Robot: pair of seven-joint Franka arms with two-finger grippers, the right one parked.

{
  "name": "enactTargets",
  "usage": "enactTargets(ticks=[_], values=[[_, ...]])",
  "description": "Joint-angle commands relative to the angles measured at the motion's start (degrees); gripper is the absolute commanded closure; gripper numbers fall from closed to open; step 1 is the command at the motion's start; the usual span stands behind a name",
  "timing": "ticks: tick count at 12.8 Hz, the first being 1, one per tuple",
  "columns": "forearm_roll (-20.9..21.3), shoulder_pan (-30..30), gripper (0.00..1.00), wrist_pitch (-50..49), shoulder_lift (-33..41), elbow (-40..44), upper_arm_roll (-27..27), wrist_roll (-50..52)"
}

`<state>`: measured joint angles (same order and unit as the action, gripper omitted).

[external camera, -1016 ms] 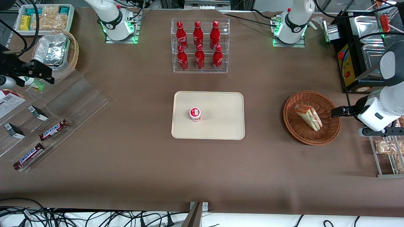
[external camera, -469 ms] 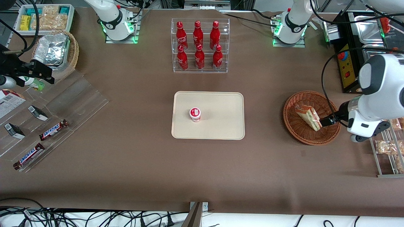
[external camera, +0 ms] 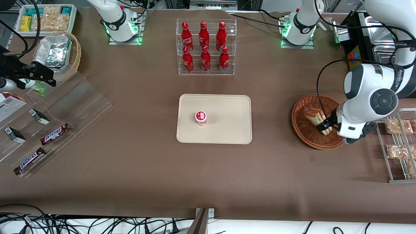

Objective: Place sandwich from basket to tray
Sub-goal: 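Lower the open left gripper over the wrapped sandwich in the basket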

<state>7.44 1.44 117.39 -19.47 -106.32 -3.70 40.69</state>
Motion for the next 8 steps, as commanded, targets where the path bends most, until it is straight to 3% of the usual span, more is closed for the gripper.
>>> enactTargets(ticks=[1, 5, 8], values=[[4.8, 0.1, 0.0, 4.7, 3.1, -6.5, -0.3, 8.0], [7.9, -0.1, 0.0, 8.2, 2.8, -9.3, -0.4, 15.9], [12.5, -0.1, 0.0, 11.4, 2.8, -12.8, -0.8, 19.9]])
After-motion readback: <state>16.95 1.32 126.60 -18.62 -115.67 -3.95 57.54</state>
